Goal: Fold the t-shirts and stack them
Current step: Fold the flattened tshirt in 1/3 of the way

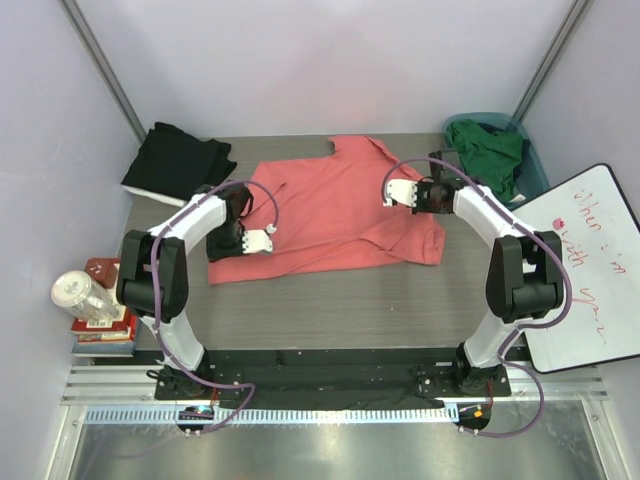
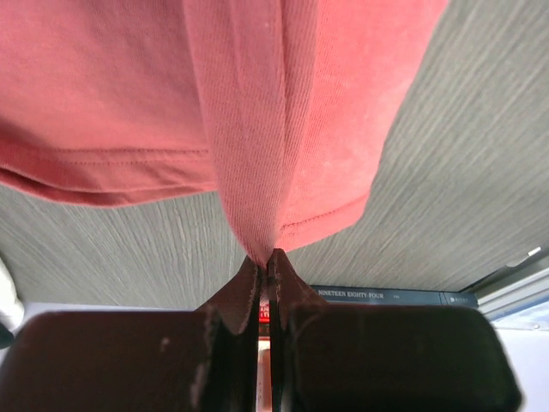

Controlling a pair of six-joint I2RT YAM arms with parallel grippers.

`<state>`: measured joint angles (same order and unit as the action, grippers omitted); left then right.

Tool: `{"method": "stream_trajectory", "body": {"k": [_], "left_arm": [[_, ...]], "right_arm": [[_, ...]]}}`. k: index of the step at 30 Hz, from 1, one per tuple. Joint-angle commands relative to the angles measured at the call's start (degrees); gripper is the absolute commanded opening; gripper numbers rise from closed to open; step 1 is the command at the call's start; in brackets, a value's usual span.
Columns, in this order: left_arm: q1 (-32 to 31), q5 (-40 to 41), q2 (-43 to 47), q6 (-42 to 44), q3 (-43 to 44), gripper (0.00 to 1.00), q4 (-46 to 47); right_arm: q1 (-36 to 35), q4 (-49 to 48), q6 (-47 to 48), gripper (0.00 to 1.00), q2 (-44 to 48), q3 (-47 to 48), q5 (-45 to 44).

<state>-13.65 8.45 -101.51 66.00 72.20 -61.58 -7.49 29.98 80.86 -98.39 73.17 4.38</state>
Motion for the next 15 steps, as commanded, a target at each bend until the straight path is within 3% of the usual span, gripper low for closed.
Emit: {"method": "stream_trajectory", "body": {"k": [1,15], "left_arm": [[0.6,1.5,-1.5,-0.8,2.5,0.0,2.3],[1.4,3.3,-5.7,-0.5,7.0,0.0,4.2]], "right_arm": [[-0.7,-3.7,-0.1,0.01,-0.9,3.0,-1.0],[-2.0,-9.9,-0.1,0.01,-5.3,5.6,-0.9]]}}
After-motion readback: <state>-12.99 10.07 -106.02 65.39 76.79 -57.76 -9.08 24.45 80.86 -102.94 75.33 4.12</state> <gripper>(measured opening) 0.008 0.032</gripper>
